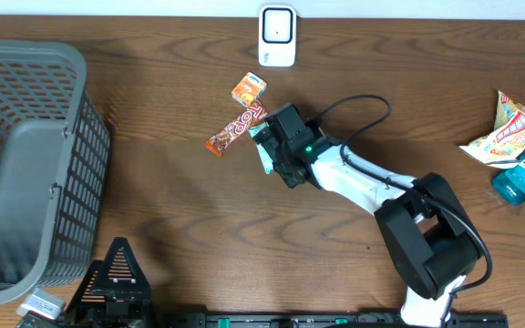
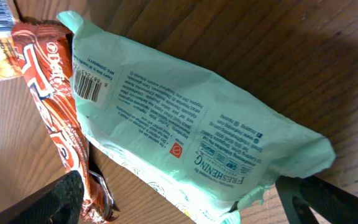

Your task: Scan the item barcode

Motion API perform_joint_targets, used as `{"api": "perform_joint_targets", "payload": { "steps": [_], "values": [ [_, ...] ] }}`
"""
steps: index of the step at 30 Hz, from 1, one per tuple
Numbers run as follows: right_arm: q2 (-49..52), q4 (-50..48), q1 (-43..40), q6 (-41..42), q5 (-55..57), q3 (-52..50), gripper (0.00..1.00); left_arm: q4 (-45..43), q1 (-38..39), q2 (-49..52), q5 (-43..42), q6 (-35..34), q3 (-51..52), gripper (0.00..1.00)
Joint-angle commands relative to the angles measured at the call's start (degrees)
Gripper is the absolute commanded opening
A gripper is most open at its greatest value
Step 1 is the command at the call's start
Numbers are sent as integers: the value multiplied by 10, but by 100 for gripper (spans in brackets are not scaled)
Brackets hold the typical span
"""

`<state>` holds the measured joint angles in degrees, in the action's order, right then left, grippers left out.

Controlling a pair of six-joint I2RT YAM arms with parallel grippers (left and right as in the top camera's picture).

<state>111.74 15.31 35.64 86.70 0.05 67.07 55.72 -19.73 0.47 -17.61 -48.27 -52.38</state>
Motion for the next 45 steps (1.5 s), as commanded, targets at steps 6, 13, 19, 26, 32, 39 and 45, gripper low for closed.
{"api": "perform_joint_targets", "payload": {
  "steps": [6,13,19,26,32,39,45],
  "values": [
    [64,14,5,-56,85,-50,91,-1,-1,-3,6,-3,-10,98],
    [111,-6,10,-66,49,-50,86,-1,-1,-3,6,-3,-10,98],
    [143,-24,18,-80,22,-50,46,0,-1,-3,6,-3,-14,98],
    [142,-94,10,-265,1,-48,1,0,9,-3,6,-3,-14,98],
    [96,-97,-38,-391,-74,-48,1,0,18,-3,8,-3,-15,98],
    [-14,-14,-89,-584,-95,-48,1,4,18,-3,8,-3,-14,98],
    [-86,40,-93,-617,-97,-48,81,7,16,-3,8,-3,-14,98]
  ]
}}
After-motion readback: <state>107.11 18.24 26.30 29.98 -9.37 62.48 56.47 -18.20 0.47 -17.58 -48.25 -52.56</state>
